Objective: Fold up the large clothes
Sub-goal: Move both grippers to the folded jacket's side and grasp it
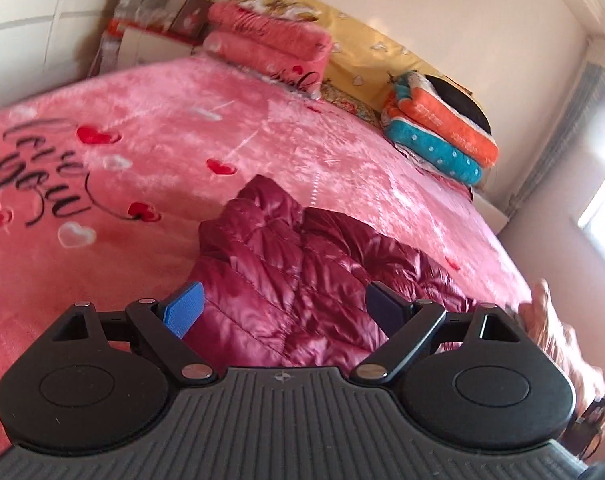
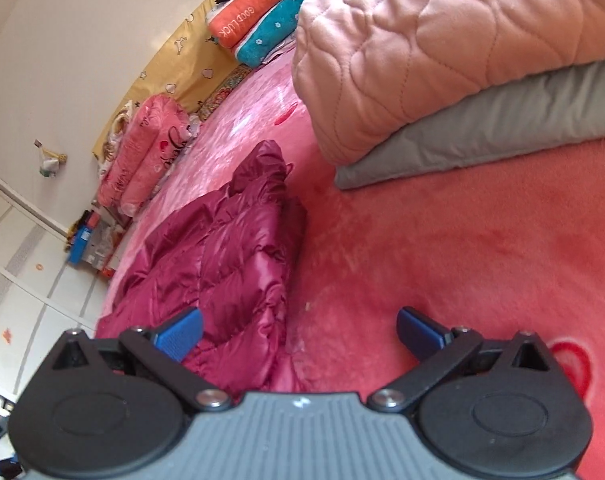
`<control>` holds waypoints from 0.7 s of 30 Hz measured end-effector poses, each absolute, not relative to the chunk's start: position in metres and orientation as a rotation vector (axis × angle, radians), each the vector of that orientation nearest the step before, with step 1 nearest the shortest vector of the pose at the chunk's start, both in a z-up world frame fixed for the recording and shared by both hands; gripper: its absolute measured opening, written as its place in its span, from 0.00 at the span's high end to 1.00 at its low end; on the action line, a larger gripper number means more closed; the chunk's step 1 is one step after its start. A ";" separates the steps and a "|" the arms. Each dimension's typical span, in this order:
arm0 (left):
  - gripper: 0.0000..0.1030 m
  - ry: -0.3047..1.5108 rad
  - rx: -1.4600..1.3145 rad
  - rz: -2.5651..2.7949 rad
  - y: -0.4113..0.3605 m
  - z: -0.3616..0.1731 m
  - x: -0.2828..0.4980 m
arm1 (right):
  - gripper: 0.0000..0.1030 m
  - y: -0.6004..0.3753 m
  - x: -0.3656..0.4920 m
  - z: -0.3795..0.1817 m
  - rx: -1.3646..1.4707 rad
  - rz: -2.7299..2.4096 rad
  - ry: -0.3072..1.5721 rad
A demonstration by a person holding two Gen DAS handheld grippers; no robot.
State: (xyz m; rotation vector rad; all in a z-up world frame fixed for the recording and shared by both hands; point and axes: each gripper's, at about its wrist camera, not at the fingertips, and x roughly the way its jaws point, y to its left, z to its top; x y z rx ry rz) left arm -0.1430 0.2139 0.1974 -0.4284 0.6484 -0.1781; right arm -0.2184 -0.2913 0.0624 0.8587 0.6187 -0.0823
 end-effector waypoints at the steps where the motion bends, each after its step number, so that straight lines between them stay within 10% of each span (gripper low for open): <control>1: 0.00 0.654 -0.453 -0.167 0.223 0.195 -0.136 | 0.00 -0.291 -0.214 0.061 0.867 -0.069 0.617; 21: 0.00 0.956 -0.649 -0.353 0.246 0.105 0.033 | 0.00 -0.279 -0.139 0.048 0.941 0.236 0.649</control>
